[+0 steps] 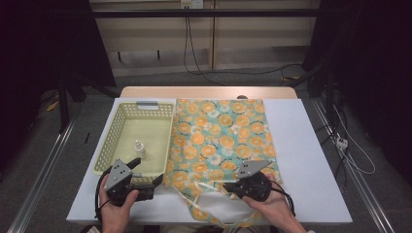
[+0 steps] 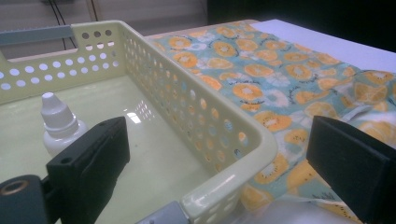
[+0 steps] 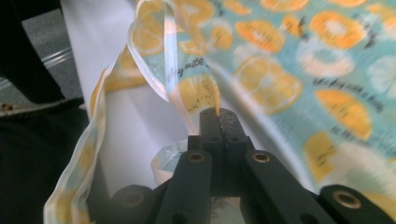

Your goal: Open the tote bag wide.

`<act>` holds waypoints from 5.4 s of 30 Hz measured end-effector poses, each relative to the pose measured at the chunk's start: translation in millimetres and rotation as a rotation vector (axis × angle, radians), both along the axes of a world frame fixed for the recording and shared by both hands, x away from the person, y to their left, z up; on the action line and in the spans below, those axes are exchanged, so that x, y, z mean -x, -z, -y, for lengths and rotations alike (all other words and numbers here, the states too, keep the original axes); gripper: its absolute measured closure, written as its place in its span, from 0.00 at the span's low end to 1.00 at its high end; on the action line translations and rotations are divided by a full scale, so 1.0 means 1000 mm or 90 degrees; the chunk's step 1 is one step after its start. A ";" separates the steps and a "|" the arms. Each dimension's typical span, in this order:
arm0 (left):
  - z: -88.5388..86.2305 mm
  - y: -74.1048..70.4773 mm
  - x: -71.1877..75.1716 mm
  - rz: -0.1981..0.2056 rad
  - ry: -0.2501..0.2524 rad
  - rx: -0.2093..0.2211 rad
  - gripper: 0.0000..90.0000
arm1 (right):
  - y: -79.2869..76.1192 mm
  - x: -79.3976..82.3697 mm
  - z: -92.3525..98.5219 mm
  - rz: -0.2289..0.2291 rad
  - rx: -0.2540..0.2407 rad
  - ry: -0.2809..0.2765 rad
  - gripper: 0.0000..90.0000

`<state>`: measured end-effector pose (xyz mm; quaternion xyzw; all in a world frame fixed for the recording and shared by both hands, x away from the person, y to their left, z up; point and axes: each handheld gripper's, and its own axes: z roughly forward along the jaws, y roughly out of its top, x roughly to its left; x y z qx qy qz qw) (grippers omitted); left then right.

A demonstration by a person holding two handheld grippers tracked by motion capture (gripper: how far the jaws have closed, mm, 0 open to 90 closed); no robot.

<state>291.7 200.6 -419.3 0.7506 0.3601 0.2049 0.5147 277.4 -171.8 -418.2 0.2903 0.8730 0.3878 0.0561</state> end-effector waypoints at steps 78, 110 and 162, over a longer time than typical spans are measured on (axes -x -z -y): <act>-0.004 0.000 0.001 -0.003 -0.002 0.004 0.06 | 0.003 -0.068 0.022 0.016 0.007 0.065 0.33; -0.006 -0.001 0.002 0.000 -0.003 0.008 0.06 | 0.034 -0.047 0.004 0.000 0.080 -0.033 0.82; -0.010 -0.002 0.003 0.005 -0.014 0.002 0.06 | -0.049 -0.095 0.027 0.154 -0.096 0.112 1.00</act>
